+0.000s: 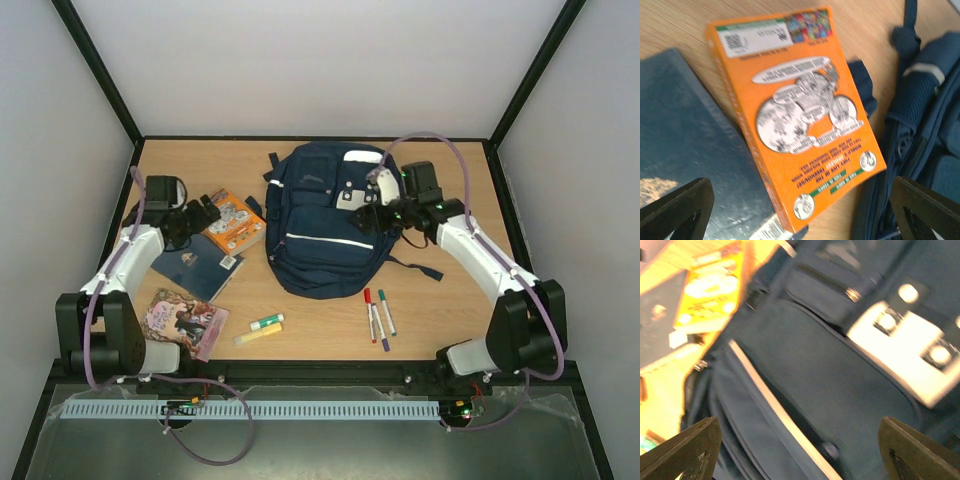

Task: Pack the student bag
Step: Pick up the book from the center of the board.

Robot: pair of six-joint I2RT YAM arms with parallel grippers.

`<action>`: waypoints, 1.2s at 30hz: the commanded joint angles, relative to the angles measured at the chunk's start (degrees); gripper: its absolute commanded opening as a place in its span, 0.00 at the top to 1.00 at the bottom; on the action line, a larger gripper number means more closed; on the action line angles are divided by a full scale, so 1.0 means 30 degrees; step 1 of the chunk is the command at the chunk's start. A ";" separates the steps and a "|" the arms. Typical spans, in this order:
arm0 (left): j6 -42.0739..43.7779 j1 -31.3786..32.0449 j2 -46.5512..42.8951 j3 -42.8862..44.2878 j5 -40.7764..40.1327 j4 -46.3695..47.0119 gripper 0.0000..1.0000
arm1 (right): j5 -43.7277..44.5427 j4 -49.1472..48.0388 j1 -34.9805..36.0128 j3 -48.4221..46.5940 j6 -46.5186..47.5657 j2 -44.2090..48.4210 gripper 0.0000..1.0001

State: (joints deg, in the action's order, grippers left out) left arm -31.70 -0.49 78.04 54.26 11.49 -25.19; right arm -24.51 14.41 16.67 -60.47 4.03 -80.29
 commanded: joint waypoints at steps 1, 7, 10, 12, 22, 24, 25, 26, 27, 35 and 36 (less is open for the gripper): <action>-0.1779 -0.2068 0.0371 -0.0912 0.2373 0.2174 0.01 | -0.0072 0.0649 0.2201 -0.2930 -0.0705 -0.1489 0.15; -0.2574 -0.2906 0.2226 -0.0373 0.2849 0.3632 0.00 | 0.0001 0.0224 0.5159 -0.6725 -0.1771 -0.5316 0.31; -0.2652 -0.2969 0.3222 0.0100 0.2989 0.4159 0.00 | -0.0192 0.0230 0.6324 -0.8778 -0.2309 -0.7682 0.45; -0.2714 -0.2995 0.3859 0.0502 0.3000 0.4288 0.01 | -0.0099 0.0377 0.7035 -1.0664 -0.2567 -0.9590 0.53; -0.2840 -0.3264 0.6279 0.1657 0.3888 0.4722 0.01 | 0.0206 0.0672 0.8583 -1.7772 -0.4019 -1.6777 0.69; -0.2865 -0.3285 0.6534 0.1791 0.3891 0.4623 0.01 | 0.0257 0.1750 0.8621 -1.9800 -0.4147 -1.8305 0.69; -0.2878 -0.3291 0.6627 0.1826 0.3878 0.4590 0.00 | 0.0425 0.2127 0.8672 -2.0684 -0.4044 -1.8985 0.68; -0.2905 -0.3289 0.6712 0.1860 0.3829 0.4563 0.01 | 0.0783 0.2287 0.8744 -2.1237 -0.3930 -1.9465 0.68; -0.2901 -0.3285 0.6774 0.1879 0.3805 0.4545 0.01 | 0.1128 0.2311 0.8815 -2.1588 -0.3799 -1.9855 0.68; -0.3152 -0.3293 0.7660 0.2678 0.3129 0.3934 0.01 | 0.4859 0.2312 0.8917 -2.2438 -0.4031 -2.1904 0.72; -0.3225 -0.3293 0.7833 0.2849 0.2966 0.3785 0.01 | 0.5139 0.2340 0.8917 -2.2419 -0.4119 -2.2067 0.73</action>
State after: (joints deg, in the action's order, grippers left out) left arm -40.29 -10.00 99.59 60.01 21.65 -11.92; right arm -15.40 18.17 43.03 -125.86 -6.94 -144.03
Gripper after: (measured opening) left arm 0.995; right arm 0.287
